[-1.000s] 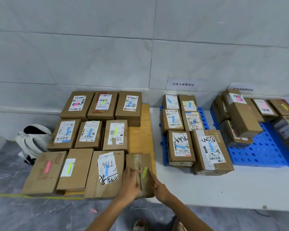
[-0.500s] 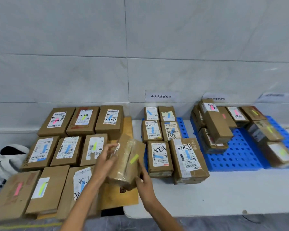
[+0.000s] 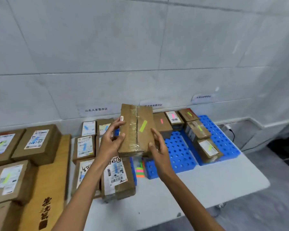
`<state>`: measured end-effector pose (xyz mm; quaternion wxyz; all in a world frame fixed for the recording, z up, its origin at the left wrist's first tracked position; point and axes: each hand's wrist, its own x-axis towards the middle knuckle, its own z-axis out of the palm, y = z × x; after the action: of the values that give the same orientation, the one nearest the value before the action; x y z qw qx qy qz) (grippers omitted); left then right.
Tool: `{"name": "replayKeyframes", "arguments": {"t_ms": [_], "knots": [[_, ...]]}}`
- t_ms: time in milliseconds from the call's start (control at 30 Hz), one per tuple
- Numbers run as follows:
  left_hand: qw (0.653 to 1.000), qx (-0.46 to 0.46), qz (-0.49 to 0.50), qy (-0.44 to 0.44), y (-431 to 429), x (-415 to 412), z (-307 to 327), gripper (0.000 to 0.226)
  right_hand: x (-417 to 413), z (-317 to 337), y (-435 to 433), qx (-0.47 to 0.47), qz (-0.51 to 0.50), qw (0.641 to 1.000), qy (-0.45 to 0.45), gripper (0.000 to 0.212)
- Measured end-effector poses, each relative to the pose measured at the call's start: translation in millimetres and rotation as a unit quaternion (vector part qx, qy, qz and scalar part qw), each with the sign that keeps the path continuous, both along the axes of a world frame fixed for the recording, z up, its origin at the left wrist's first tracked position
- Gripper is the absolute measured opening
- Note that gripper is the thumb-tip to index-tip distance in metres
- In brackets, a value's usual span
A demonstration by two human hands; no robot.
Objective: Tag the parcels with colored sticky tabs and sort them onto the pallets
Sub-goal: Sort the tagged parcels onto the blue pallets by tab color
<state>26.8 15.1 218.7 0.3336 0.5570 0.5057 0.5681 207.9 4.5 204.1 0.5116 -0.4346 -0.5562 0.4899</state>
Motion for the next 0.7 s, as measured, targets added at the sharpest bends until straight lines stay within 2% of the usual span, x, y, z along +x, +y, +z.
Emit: {"name": "replayKeyframes", "arguments": {"t_ms": [100, 233, 333, 467, 600, 700], "knots": [[1.0, 0.002, -0.01, -0.025, 21, 64, 5, 0.043, 56, 5, 16, 0.0, -0.032, 0.999, 0.013, 0.054], [0.994, -0.013, -0.081, -0.066, 58, 139, 9, 0.054, 126, 1, 38, -0.022, -0.094, 0.995, 0.032, 0.046], [0.993, -0.013, -0.106, -0.059, 85, 178, 12, 0.047, 168, 5, 61, -0.012, -0.128, 0.991, 0.035, 0.042], [0.99, -0.028, -0.102, -0.091, 120, 211, 5, 0.039, 202, 15, 94, -0.025, -0.147, 0.986, 0.074, 0.036], [0.984, -0.061, -0.102, -0.129, 155, 234, -8, 0.038, 228, 12, 123, -0.105, -0.121, 0.981, 0.11, 0.042], [0.981, -0.083, -0.124, -0.124, 174, 254, -21, 0.034, 257, 1, 140, -0.146, -0.126, 0.974, 0.116, 0.04]]}}
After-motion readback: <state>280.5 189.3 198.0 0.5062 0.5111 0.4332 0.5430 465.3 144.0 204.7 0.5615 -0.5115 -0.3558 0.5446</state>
